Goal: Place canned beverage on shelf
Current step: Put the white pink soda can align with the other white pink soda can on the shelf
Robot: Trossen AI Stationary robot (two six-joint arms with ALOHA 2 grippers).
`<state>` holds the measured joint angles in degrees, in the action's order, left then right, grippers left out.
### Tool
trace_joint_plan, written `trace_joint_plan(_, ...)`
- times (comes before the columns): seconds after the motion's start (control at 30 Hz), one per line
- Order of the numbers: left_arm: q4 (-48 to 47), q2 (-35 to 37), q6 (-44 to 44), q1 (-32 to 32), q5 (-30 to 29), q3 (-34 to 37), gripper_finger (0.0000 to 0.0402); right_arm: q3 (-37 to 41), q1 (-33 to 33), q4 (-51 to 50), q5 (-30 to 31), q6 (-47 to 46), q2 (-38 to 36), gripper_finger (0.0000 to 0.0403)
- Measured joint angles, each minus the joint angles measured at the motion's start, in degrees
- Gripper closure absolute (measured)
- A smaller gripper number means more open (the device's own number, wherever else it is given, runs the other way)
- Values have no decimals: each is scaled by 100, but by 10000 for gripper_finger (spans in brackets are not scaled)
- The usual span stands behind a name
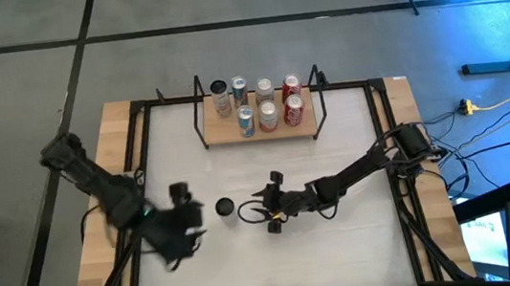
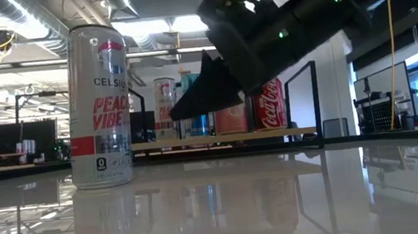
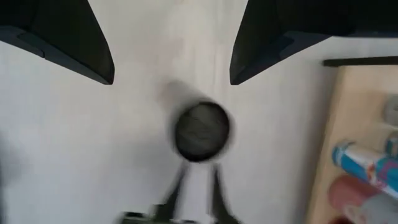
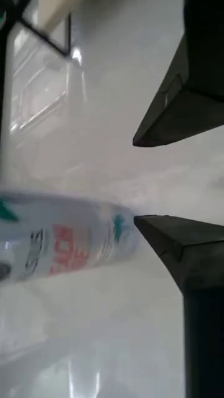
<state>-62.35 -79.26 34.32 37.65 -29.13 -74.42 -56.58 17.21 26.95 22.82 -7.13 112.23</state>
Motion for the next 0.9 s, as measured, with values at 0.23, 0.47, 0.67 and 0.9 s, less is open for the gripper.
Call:
trace_joint_plan(0.23,1035,-26,1237,1505,-1112,985,92,-2,-8,6,212,-36,-151,212)
trace_joint_plan(0.47,3967,-107,1424,1618,-1620,2930,92,-2,-253,645,241,-152,-150,212)
trace_joint_plan(0.67,6530,-112,1123,1102,-1630,4329,92,-192,-390,997,59,-155,252,212)
trace_joint_plan(0.9,7039,-112,1055,462,-1928,4800,92,-778,-376,856,34,11,699,212)
